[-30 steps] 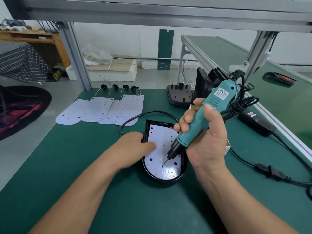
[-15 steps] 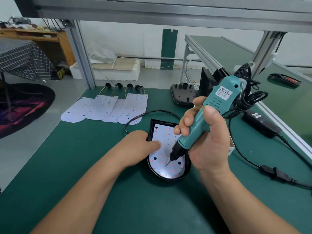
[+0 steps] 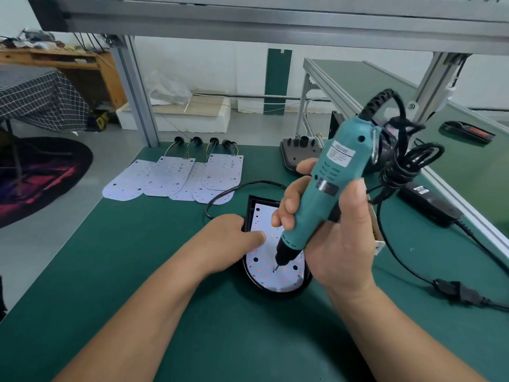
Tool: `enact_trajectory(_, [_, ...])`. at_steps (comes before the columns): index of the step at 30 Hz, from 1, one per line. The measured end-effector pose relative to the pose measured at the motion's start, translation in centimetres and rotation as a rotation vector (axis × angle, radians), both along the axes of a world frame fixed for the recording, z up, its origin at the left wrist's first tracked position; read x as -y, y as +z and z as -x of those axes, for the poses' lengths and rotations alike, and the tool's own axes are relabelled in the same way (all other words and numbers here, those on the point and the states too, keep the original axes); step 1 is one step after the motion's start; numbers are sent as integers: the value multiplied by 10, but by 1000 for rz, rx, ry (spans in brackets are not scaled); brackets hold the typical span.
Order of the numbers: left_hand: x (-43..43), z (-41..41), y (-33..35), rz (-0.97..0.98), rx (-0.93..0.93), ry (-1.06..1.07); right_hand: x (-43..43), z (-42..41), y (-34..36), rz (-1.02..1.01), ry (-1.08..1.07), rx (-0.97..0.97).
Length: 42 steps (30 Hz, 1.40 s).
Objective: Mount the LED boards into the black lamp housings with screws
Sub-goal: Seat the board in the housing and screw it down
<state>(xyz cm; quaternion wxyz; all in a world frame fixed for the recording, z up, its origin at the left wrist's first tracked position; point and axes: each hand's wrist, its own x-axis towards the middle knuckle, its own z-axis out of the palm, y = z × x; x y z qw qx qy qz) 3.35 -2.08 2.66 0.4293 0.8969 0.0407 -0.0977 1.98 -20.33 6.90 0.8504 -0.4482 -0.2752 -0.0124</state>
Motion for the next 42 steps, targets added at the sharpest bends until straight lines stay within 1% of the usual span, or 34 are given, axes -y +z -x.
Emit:
enact_trajectory(3, [0,1,-1,0,25,-33,-1,3,1,49,52,27])
enact_trajectory(6, [-2,-1,-2,-17,4,-35,3,-1,-1,172,91,70])
enact_trajectory(9, [1,-5,-4,-110,-7,-41,7,-5,-3,269,118,121])
enact_trajectory(11, [3,-5,-6,-156,6,1,10,-7,-5,307,123,144])
enact_trajectory(13, [3,-5,-8,-104,-2,39,12,-8,-7,328,129,133])
enact_trajectory(15, [1,-3,-8,-70,-9,25,12,-11,-9,323,136,92])
enact_trajectory(19, [0,-2,-4,-52,-2,21,10,-13,-7,310,133,41])
enact_trajectory(24, [1,0,-1,-56,-9,-10,9,-11,-8,330,137,53])
enact_trajectory(26, [0,1,0,-41,-11,-25,10,-11,-4,291,129,62])
enact_trajectory(29, [-1,3,5,-6,-30,-24,16,-14,6,95,76,91])
enact_trajectory(31, [0,4,7,32,-60,-18,26,-18,11,-28,13,65])
enact_trajectory(34, [-2,9,10,88,-186,-64,40,-28,7,-104,-117,-49])
enact_trajectory(36, [-5,15,18,57,-265,-122,45,-35,4,-149,-173,-143])
enact_trajectory(38, [-11,16,28,66,-264,-76,47,-41,2,-226,-196,-224])
enact_trajectory(40, [-22,14,35,188,-185,40,50,-46,1,-321,-204,-281])
enact_trajectory(41, [-26,13,39,304,-125,101,52,-48,1,-364,-206,-304])
enact_trajectory(42, [-27,12,43,469,-63,153,53,-49,0,-399,-208,-324])
